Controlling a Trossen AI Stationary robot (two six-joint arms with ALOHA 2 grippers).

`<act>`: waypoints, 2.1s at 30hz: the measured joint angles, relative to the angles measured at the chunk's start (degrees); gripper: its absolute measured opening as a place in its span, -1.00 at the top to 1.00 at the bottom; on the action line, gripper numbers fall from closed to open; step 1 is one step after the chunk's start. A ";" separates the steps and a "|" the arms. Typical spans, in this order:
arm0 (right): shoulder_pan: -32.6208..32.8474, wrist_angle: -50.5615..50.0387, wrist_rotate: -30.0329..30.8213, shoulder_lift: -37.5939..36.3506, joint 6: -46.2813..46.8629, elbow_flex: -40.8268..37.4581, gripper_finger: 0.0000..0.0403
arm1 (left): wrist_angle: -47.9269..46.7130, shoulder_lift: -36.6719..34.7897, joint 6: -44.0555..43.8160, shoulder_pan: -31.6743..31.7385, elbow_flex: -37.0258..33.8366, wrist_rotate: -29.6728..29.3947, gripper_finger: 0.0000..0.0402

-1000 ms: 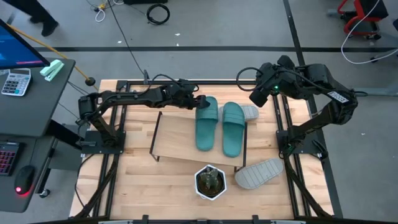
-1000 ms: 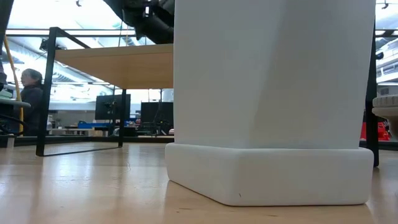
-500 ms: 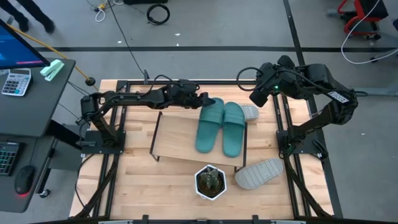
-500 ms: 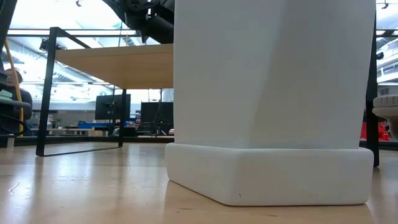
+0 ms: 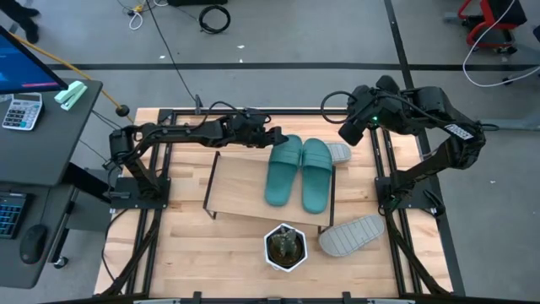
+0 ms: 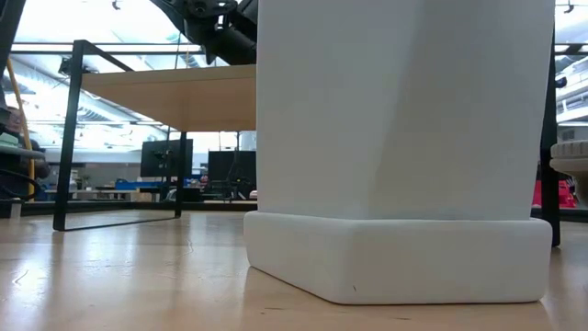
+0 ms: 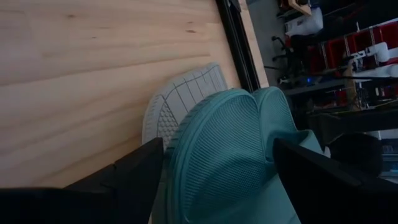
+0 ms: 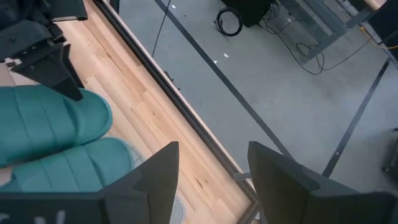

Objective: Pick and place slides into the shelf
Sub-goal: Put the green slide on the shelf

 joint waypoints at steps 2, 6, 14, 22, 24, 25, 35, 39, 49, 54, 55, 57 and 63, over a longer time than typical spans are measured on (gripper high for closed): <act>0.00 0.00 -0.35 0.00 0.00 0.00 0.01 | -0.01 0.00 0.04 0.37 0.00 -0.07 -0.52; 0.00 -0.01 -0.48 0.00 -0.01 -0.01 0.01 | -0.38 0.00 0.02 1.18 0.00 -0.45 -0.51; 0.00 0.00 -0.51 0.00 -0.03 -0.01 0.01 | -2.67 -0.97 1.69 4.22 0.00 1.10 -0.45; 0.02 0.00 -0.51 0.00 -0.14 -0.01 0.01 | -7.44 -9.73 14.03 6.86 -0.02 2.36 -0.02; 0.00 -0.01 -0.69 0.00 -0.21 -0.01 0.01 | -8.59 -12.50 16.42 6.83 0.00 3.63 0.15; 0.00 -0.01 -1.01 0.00 -0.23 -0.01 0.01 | -9.28 -13.59 16.95 6.62 0.00 4.18 0.25; 0.00 -0.01 -1.80 0.00 -0.53 -0.01 0.01 | -24.08 -21.18 27.83 0.88 0.02 8.84 0.95; 0.00 -0.01 -1.80 0.00 -0.66 0.00 0.01 | -28.77 -21.35 28.27 -1.74 0.00 9.49 0.89; 0.00 0.00 -1.77 0.00 -0.45 -0.01 0.01 | -32.30 -18.52 28.45 -6.53 0.00 7.67 0.95; 0.00 -0.01 -1.92 0.00 0.01 -0.01 0.01 | -31.54 -15.87 27.20 -7.45 -0.02 5.36 0.97; 0.00 -0.01 -1.97 0.00 0.07 -0.01 0.01 | -31.21 -15.49 26.90 -7.56 -0.04 5.08 0.96; 0.00 -0.01 -2.33 0.00 0.30 -0.01 0.01 | -28.73 -14.61 26.29 -7.59 -0.02 4.67 0.96; 0.00 0.01 -3.24 0.00 0.47 -0.01 0.01 | -26.75 -12.17 25.37 -7.68 0.00 3.00 0.97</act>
